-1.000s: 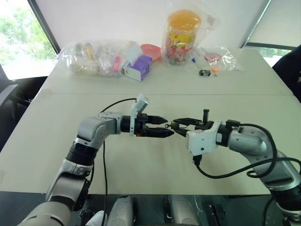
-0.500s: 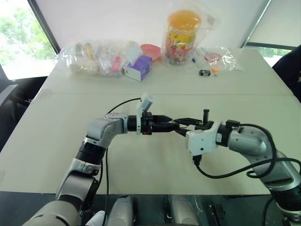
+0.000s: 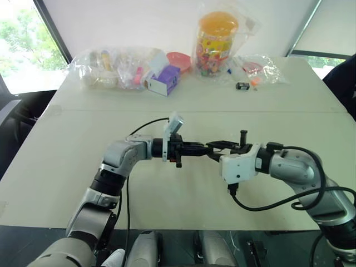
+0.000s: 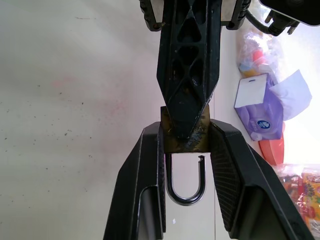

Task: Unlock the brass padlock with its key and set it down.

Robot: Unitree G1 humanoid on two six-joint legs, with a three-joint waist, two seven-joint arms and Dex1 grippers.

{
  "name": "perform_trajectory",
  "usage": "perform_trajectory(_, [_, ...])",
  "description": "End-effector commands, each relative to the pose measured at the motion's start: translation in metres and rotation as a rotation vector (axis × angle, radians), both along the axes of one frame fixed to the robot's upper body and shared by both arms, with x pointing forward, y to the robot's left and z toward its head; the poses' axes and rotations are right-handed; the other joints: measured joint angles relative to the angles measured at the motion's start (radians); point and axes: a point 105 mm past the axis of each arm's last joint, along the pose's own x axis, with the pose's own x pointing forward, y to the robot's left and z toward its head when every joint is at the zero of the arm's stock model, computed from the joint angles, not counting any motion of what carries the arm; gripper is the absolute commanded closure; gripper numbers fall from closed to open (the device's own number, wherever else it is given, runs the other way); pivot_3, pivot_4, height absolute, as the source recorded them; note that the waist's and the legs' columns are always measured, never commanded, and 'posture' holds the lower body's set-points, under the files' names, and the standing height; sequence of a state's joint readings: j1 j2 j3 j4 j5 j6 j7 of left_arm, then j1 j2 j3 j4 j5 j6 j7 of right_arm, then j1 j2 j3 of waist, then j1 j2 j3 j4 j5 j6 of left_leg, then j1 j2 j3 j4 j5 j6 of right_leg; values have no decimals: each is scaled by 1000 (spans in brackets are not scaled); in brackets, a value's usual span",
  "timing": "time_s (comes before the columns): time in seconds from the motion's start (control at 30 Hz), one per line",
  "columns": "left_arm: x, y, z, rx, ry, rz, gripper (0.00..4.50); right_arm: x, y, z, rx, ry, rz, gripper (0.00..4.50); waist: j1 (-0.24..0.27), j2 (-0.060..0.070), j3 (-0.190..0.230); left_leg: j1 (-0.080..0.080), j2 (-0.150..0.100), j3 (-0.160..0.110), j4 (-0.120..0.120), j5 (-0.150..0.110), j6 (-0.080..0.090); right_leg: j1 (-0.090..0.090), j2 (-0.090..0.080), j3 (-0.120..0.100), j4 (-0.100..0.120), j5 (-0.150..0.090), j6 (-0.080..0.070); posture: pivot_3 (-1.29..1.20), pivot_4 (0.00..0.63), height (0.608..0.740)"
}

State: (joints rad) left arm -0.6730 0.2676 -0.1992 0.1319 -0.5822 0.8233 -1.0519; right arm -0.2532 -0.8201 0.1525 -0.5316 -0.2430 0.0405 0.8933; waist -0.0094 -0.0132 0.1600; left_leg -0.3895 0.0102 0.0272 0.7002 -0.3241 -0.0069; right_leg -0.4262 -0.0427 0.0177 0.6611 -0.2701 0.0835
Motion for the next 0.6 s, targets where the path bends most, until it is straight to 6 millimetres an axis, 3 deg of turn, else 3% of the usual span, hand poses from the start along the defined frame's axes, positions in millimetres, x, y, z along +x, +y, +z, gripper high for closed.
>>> perform_trajectory(0.03, [5, 5, 4, 17, -42, 20, 4500, -9, 7, 11, 38, 4, 34, 2356, 0, 0, 0, 0, 0, 0, 0, 0, 0, 0, 0, 0, 0, 0, 0, 0, 150, 735])
perform_trajectory(0.17, [7, 11, 6, 19, -48, 18, 4500, -10, -5, 12, 120, 111, -48, 220, 0, 0, 0, 0, 0, 0, 0, 0, 0, 0, 0, 0, 0, 0, 0, 0, 150, 735])
perform_trajectory(0.2, [7, 14, 7, 18, -49, 11, 4500, -10, -10, 15, 152, 141, -80, 20, 0, 0, 0, 0, 0, 0, 0, 0, 0, 0, 0, 0, 0, 0, 0, 0, 150, 735])
perform_trajectory(0.33, [4, 19, 9, 21, -46, -24, 4500, -10, -17, 28, 338, 253, -172, 20, 0, 0, 0, 0, 0, 0, 0, 0, 0, 0, 0, 0, 0, 0, 0, 0, 150, 735])
perform_trajectory(0.43, [2, 21, 9, 24, -48, -42, 4500, -9, -18, 31, 438, 309, -214, 982, 0, 0, 0, 0, 0, 0, 0, 0, 0, 0, -1, 0, 0, 0, 0, 0, 150, 735])
perform_trajectory(0.6, [0, 21, 13, 14, -53, -67, 4500, -4, -15, 29, 502, 341, -253, 3706, 0, 0, 0, 0, 0, 0, 0, 0, 0, 0, -1, 0, 0, 0, 0, 0, 150, 735])
